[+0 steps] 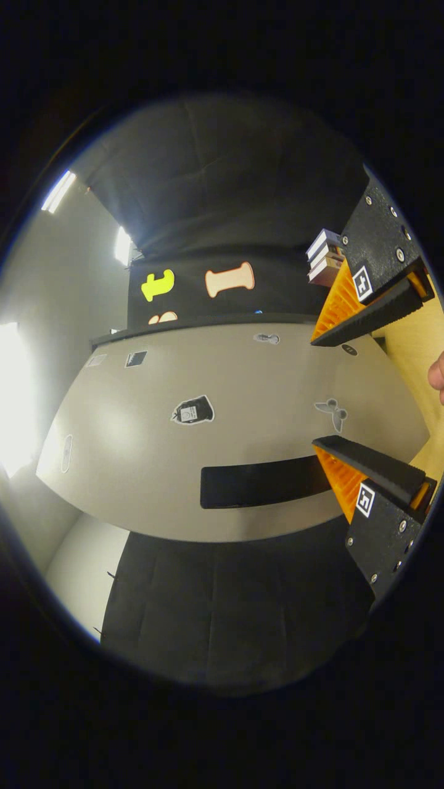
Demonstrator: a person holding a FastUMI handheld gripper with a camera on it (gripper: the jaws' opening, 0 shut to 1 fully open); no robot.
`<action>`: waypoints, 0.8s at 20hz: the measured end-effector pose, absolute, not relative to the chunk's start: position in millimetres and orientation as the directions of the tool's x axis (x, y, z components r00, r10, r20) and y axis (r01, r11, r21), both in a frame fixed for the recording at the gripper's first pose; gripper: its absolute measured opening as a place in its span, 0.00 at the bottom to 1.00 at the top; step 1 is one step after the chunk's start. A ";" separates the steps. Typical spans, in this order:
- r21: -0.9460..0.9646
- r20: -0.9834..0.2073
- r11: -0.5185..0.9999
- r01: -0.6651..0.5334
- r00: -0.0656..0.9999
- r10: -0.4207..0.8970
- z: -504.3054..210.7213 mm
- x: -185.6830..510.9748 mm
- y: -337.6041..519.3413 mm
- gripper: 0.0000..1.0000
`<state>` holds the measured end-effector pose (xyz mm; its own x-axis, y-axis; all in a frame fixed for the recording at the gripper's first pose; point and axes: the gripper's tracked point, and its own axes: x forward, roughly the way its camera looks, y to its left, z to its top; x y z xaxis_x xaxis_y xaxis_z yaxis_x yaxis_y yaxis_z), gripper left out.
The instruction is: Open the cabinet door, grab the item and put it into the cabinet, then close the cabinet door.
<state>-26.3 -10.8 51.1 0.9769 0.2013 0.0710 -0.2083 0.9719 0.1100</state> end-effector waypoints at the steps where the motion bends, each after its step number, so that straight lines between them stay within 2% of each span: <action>1: 0.109 0.070 0.970 -0.218 0.975 0.212 50.4 -19.9 0.1 0.91; 7: 0.142 0.053 0.948 -0.285 0.959 0.280 54.1 -13.4 76.1 0.93; 16: 0.135 0.037 0.930 -0.342 0.940 0.340 44.9 -17.4 107.8 0.93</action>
<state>-17.4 107.8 44.9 0.9396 0.3403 0.0374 -0.3422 0.9299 0.1352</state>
